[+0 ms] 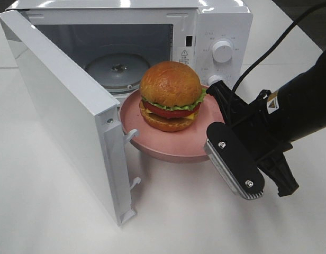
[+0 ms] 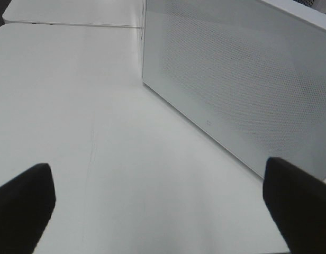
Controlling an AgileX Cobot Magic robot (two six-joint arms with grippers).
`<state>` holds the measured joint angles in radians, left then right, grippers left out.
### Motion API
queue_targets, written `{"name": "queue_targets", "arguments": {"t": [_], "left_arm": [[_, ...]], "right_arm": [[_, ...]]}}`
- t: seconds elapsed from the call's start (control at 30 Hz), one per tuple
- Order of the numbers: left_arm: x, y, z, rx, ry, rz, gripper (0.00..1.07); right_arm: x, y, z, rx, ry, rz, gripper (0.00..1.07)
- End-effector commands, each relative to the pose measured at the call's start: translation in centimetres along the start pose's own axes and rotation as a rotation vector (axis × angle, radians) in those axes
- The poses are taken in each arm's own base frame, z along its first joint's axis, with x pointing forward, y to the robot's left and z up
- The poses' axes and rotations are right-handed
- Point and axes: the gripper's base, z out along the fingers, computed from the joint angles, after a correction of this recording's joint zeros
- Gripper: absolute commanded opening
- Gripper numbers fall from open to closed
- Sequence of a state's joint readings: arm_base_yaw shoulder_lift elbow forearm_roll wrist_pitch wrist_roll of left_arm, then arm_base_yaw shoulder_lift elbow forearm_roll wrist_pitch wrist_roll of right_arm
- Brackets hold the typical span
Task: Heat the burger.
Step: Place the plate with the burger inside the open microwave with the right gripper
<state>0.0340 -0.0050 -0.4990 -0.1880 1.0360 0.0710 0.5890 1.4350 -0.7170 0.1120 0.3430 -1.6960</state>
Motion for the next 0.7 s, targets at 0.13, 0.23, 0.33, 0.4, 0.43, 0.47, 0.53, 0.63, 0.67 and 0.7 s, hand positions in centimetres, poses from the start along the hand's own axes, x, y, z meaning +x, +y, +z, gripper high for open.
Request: {"name": "queue_targets", "arguments": {"t": [0.13, 0.23, 0.33, 0.4, 0.43, 0.47, 0.53, 0.63, 0.67, 0.7], "left_arm": [[0.1, 0.0, -0.2, 0.001, -0.022, 0.003, 1.0], [0.1, 0.0, -0.2, 0.001, -0.022, 0.003, 1.0], [0.1, 0.0, -0.2, 0.001, -0.022, 0.003, 1.0], [0.1, 0.0, -0.2, 0.001, -0.022, 0.003, 1.0], [0.1, 0.0, -0.2, 0.001, -0.022, 0.003, 1.0], [0.1, 0.0, -0.2, 0.001, -0.022, 0.003, 1.0], [0.1, 0.0, -0.2, 0.001, -0.022, 0.003, 1.0], [0.1, 0.0, -0.2, 0.001, -0.022, 0.003, 1.0], [0.1, 0.0, -0.2, 0.001, -0.022, 0.003, 1.0], [0.1, 0.0, -0.2, 0.001, -0.022, 0.003, 1.0]], "right_arm": [[0.2, -1.0, -0.5, 0.074, 0.005, -0.007, 0.0], [0.0, -1.1, -0.5, 0.086, 0.004, -0.019, 0.0], [0.0, -1.2, -0.3, 0.092, 0.006, -0.02, 0.0], [0.0, -1.4, -0.3, 0.094, 0.006, -0.02, 0.0], [0.0, -1.5, -0.2, 0.096, 0.006, -0.021, 0.0], [0.0, -1.5, -0.2, 0.096, 0.006, -0.021, 0.0], [0.0, -2.4, -0.2, 0.109, 0.005, -0.023, 0.0], [-0.6, -3.0, -0.1, 0.112, 0.002, -0.057, 0.0], [-0.6, -3.0, -0.1, 0.112, 0.002, -0.057, 0.0], [-0.9, -3.1, 0.0, 0.111, 0.005, -0.07, 0.0]]}}
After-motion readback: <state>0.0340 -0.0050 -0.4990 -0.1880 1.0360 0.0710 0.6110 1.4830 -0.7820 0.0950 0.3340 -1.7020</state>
